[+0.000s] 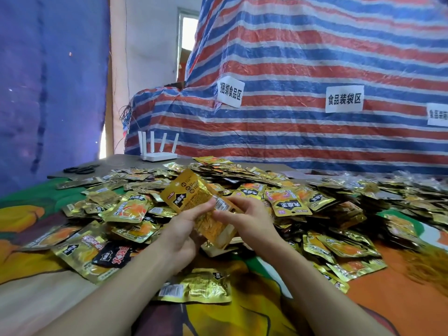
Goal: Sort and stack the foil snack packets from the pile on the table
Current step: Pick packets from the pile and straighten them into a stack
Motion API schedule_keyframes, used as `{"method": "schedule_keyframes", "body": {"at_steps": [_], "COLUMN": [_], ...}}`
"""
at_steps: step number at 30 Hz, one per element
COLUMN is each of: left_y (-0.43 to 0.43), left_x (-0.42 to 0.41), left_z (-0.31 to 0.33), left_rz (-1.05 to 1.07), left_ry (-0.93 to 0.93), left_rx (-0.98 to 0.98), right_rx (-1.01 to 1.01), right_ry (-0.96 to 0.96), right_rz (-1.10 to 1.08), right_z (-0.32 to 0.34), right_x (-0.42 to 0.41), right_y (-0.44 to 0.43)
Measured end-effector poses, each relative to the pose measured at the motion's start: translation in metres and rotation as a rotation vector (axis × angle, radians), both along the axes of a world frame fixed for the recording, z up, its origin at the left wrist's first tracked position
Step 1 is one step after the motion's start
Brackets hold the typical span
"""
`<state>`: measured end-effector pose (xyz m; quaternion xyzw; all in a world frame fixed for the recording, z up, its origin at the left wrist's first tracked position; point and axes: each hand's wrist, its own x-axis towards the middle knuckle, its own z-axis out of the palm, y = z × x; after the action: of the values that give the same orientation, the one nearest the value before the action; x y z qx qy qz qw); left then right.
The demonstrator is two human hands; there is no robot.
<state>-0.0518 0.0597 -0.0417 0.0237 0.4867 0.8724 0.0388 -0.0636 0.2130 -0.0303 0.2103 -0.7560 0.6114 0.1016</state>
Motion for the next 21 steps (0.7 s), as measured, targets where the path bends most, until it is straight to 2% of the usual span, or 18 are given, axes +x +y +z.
{"method": "schedule_keyframes", "body": {"at_steps": [4,7,9,12,14,16,18,21], "left_y": [0.004,0.005,0.007,0.008,0.007,0.007,0.007,0.009], "left_x": [0.0,0.004,0.006,0.008,0.008,0.007,0.005,0.007], "left_z": [0.0,0.0,0.001,0.001,0.001,0.0,-0.001,-0.002], "left_rz": [-0.009,-0.032,-0.035,-0.046,-0.056,-0.065,-0.065,0.005], "left_ry": [0.085,0.137,0.159,0.172,0.177,0.184,0.194,0.222], "left_rx": [-0.088,-0.185,-0.225,-0.247,-0.272,-0.308,-0.342,-0.411], "right_rx": [-0.012,0.041,0.191,0.535,0.811,1.022,1.046,1.03], "right_ry": [0.118,0.284,0.386,0.544,0.496,0.363,0.265,0.236], "right_rz": [-0.297,-0.578,-0.734,-0.928,-0.929,-0.89,-0.857,-0.852], "right_z": [0.021,0.038,0.044,0.043,0.034,0.022,0.016,0.019], "right_x": [0.001,-0.009,-0.019,-0.03,-0.034,-0.035,-0.033,-0.029], "right_y": [0.015,0.035,0.049,0.067,0.074,0.076,0.076,0.069]}}
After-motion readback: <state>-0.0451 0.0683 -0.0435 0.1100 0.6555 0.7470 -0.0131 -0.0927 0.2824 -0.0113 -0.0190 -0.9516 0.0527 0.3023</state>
